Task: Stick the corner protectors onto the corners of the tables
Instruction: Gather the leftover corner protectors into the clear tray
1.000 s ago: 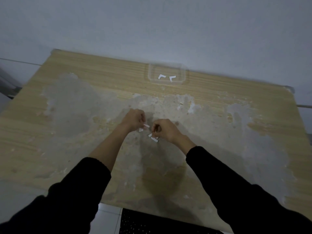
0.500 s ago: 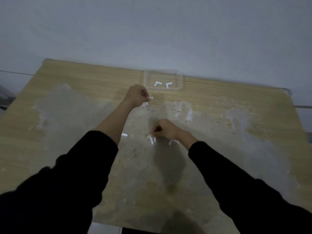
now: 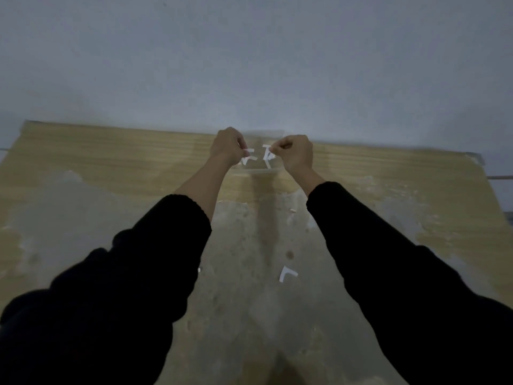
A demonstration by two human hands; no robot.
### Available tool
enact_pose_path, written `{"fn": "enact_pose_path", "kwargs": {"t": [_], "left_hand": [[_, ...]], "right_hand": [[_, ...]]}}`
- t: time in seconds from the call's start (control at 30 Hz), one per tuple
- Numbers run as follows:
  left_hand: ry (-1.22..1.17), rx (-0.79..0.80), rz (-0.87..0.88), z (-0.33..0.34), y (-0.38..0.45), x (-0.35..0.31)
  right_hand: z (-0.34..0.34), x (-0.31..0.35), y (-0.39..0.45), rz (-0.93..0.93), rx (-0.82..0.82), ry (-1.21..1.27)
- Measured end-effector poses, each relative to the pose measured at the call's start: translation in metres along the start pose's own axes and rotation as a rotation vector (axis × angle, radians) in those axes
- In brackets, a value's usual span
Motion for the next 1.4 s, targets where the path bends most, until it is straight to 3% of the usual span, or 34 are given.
{"fn": "enact_pose_path", "kwargs": {"t": [0.23,0.5,0.7,0.8,0.9,1.0,1.23,1.4], "left_hand": [[-0.003,0.061,0.032,-0.006,0.019,0.001],[0.053,-0.003,0.050,-0.018,0.013,0.001],[0.058,-0.050,0.004,-0.014,0.018,-0.001],[0.058,-0.077,-0.004,-0.011,0.016,-0.001],[0.052,-0.121,0.029,-0.006,0.000,-0.004],[-0.010,-0.180,0.086,0.006,-0.032,-0.005],[-0.111,-0.246,0.087,0.049,-0.124,0.017],[-0.066,-0.173,-0.071,0.083,-0.181,0.054]], "right_hand": [[0.008,-0.005,0.032,0.079,0.044,-0.145],[0.007,-0.006,0.039,0.064,0.029,-0.139],[-0.004,-0.016,0.007,0.006,0.039,-0.006],[-0.009,-0.028,-0.016,-0.041,-0.048,0.138],[-0.012,-0.042,-0.042,-0.035,-0.089,0.063],[-0.007,-0.054,-0.078,-0.021,0.024,0.093],[0.001,-0.079,-0.159,0.076,0.511,0.092],[-0.001,-0.082,-0.186,0.078,0.594,-0.070]]}}
Point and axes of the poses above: each hand's wrist, its own y-axis towards the middle knuckle, its own z-axis out of the palm, x = y × z, the point moved 2 cm from there along y, towards the middle knuckle, and after that the axes turned 14 degrees about x, right-handed, at the moved point
